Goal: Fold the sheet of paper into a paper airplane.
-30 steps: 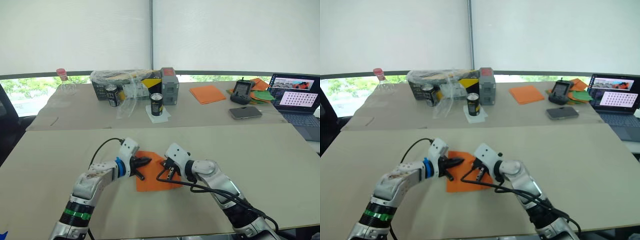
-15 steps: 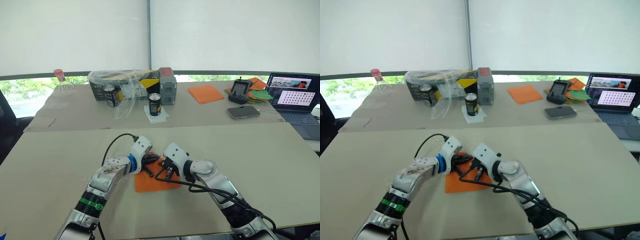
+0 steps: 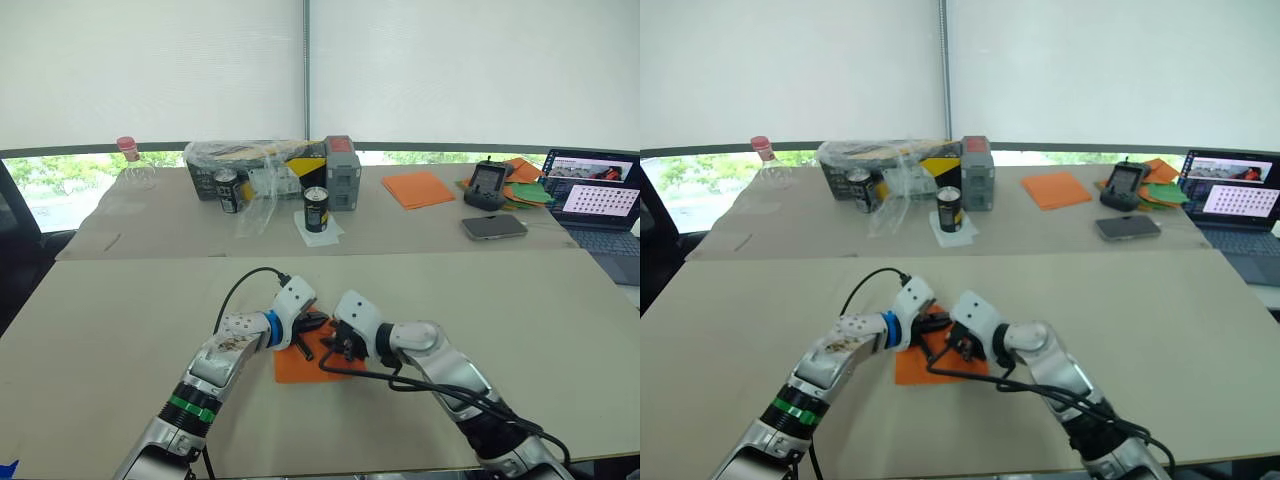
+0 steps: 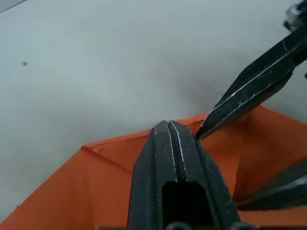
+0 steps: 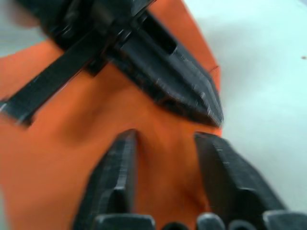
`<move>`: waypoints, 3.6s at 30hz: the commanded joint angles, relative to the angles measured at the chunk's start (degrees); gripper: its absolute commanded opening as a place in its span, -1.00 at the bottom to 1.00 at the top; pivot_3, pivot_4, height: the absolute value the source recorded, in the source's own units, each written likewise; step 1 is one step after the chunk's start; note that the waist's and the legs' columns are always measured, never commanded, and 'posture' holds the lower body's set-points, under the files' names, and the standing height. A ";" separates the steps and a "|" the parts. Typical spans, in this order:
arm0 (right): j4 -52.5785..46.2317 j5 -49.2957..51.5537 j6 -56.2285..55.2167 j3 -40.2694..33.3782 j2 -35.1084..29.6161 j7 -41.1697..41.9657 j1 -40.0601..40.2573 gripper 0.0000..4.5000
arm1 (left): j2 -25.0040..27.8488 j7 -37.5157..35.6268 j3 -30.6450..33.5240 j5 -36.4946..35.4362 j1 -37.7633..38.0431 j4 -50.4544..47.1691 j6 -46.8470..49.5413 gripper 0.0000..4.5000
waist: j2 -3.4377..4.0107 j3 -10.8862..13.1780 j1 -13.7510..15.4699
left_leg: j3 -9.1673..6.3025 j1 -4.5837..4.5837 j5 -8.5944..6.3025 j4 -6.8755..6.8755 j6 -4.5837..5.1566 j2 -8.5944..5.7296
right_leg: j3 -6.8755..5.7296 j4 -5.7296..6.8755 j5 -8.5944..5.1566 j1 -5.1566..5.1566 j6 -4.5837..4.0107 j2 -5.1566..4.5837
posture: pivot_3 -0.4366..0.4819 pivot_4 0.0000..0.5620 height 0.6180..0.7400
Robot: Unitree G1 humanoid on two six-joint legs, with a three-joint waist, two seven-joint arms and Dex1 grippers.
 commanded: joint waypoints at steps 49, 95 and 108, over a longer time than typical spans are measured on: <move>-2.18 10.52 -5.55 -14.00 -2.91 -5.44 6.06 -0.97 | 0.01 -0.51 0.02 1.39 1.73 3.17 -1.49 -1.00 | -0.01 0.03 0.96 | -0.09 0.38 -0.05 0.00 0.08 -0.03 | -0.12 -0.51 -0.02 0.81 0.04 -0.02 | -0.05 -0.47 1.00; 21.81 0.47 -9.81 3.07 5.82 1.94 -3.54 -1.00 | -5.98 20.42 33.53 -26.32 11.33 -23.08 35.14 -0.20 | -0.13 -0.02 -0.75 | -0.17 0.87 -0.25 -0.33 -0.31 0.09 | 0.09 -0.45 -0.03 0.85 -0.03 0.12 | -0.05 -0.47 1.00; 19.04 0.87 -8.14 1.66 5.54 0.25 -2.89 -1.00 | -2.95 18.06 24.48 -22.26 10.13 -20.61 24.82 -0.98 | -0.12 -0.01 -0.53 | -0.16 0.82 -0.27 -0.33 -0.34 0.05 | 0.10 -0.55 -0.03 0.85 -0.03 0.08 | -0.05 -0.47 1.00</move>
